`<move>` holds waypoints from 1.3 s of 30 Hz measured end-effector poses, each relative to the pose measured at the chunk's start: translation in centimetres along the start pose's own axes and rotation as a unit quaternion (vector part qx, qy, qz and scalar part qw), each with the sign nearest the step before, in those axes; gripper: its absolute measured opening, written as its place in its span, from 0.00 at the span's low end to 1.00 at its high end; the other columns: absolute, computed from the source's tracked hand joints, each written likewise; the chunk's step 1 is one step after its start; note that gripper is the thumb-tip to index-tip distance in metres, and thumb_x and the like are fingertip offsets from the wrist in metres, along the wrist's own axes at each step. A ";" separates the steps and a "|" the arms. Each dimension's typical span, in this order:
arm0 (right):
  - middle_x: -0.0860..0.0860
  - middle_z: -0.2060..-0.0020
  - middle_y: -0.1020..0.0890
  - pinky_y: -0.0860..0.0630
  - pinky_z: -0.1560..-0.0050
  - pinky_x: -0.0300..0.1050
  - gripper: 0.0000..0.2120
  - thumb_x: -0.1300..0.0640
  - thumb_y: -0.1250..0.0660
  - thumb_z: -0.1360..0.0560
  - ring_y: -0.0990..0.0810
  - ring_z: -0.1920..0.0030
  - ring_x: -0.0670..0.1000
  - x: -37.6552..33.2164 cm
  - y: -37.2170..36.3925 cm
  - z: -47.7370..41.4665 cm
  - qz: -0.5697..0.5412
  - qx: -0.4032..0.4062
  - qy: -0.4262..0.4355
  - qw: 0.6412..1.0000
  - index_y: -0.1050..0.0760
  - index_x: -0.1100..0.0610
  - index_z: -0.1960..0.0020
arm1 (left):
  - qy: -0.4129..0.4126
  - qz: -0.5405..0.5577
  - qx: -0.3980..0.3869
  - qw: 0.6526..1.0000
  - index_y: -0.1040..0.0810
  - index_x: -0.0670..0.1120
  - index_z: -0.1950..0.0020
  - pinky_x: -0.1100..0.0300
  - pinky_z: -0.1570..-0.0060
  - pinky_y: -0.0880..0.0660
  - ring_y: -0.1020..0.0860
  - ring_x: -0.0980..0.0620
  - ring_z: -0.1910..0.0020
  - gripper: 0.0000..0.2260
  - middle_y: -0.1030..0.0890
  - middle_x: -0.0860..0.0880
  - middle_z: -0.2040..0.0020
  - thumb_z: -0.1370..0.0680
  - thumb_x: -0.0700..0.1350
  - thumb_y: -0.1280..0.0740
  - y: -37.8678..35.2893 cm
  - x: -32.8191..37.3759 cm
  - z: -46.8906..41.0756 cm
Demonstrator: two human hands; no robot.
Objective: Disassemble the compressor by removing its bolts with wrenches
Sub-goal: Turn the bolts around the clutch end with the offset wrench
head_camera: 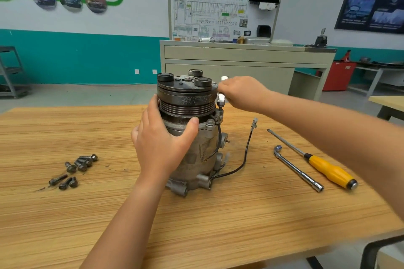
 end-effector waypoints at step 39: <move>0.50 0.75 0.37 0.45 0.80 0.40 0.13 0.67 0.43 0.25 0.39 0.77 0.48 -2.8 6.0 5.2 0.185 -0.143 -0.002 0.972 0.32 0.63 0.41 | 0.006 -0.004 -0.016 1.000 0.39 0.47 0.27 0.50 0.36 0.42 0.33 0.53 0.33 0.44 0.29 0.52 0.33 0.38 0.70 0.47 0.0 -0.1 0.0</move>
Point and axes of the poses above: each hand's wrist, its own z-axis away from the middle knuckle, its own y-axis out of the back of the hand, x = y × z, the point moved 4 cm from there along -z, towards the middle knuckle
